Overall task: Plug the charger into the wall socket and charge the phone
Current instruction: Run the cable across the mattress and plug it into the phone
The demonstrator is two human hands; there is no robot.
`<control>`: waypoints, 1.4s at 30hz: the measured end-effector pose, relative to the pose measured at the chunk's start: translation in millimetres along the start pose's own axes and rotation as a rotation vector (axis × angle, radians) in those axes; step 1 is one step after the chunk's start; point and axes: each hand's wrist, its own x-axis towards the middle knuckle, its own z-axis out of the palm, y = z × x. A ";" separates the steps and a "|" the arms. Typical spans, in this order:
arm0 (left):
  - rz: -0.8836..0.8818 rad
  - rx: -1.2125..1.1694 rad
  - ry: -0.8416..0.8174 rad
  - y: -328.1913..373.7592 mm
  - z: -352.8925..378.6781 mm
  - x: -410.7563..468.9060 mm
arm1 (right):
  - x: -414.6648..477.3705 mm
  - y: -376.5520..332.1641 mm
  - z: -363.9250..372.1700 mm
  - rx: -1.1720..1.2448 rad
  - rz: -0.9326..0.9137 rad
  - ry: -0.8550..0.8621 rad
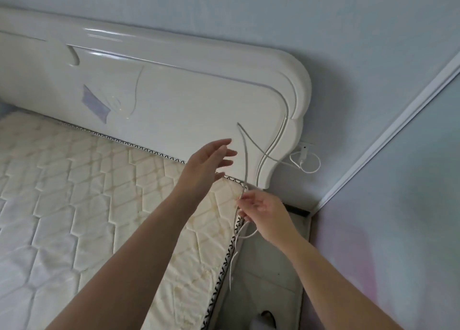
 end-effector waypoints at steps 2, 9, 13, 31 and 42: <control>-0.072 0.054 -0.001 -23.9 -7.6 -14.5 | -4.4 -13.6 2.2 0.155 0.009 0.147; -0.215 0.145 -0.257 -83.5 -7.8 -54.7 | -2.0 -65.4 -1.4 0.421 0.014 0.400; -0.141 0.126 -0.329 -87.9 -26.3 -61.2 | -0.3 -81.2 -4.9 0.414 -0.036 0.527; -0.083 -0.504 0.235 -4.6 -193.5 -70.9 | -14.5 -19.4 203.0 -0.339 -0.027 -0.294; -0.299 -0.055 0.347 -65.0 -276.0 -72.4 | 7.4 -20.0 282.6 0.028 0.074 -0.268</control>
